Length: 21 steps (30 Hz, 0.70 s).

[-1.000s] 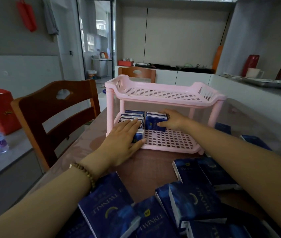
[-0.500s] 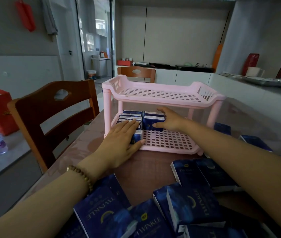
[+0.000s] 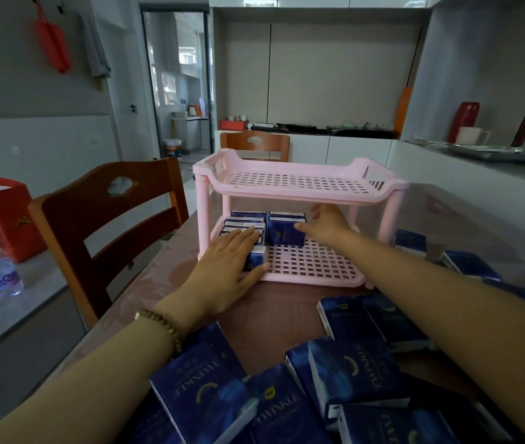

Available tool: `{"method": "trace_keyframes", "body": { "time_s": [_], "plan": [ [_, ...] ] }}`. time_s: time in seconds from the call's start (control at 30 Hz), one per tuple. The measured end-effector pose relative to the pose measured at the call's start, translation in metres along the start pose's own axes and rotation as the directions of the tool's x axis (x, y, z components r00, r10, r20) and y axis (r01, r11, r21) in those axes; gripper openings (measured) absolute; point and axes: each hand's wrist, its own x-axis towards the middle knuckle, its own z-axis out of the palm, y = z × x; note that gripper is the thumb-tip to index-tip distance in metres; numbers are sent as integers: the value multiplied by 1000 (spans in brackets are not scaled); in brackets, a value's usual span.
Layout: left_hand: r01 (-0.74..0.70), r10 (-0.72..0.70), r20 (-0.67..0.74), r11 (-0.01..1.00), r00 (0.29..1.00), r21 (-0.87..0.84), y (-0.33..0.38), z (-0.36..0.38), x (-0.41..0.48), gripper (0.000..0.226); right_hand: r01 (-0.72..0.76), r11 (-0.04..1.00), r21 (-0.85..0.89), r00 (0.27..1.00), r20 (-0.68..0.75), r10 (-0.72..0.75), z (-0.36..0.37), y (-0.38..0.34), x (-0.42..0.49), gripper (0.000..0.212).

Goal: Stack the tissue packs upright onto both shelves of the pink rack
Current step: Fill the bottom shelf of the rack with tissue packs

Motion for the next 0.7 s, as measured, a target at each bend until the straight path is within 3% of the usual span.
{"method": "trace_keyframes", "body": {
  "time_s": [0.1, 0.3, 0.7],
  "plan": [
    [2, -2, -4, 1000, 1000, -1, 0, 0, 0, 67, -97, 993, 72, 994, 56, 93, 6, 5, 1, 39],
    [4, -4, -13, 1000, 1000, -2, 0, 1, 1, 67, -138, 968, 209, 990, 50, 130, 11, 9, -4, 19],
    [4, -4, -16, 1000, 1000, -2, -2, 3, 1, 67, -61, 982, 177, 996, 74, 48, 5, 5, -22, 28]
  ]
}}
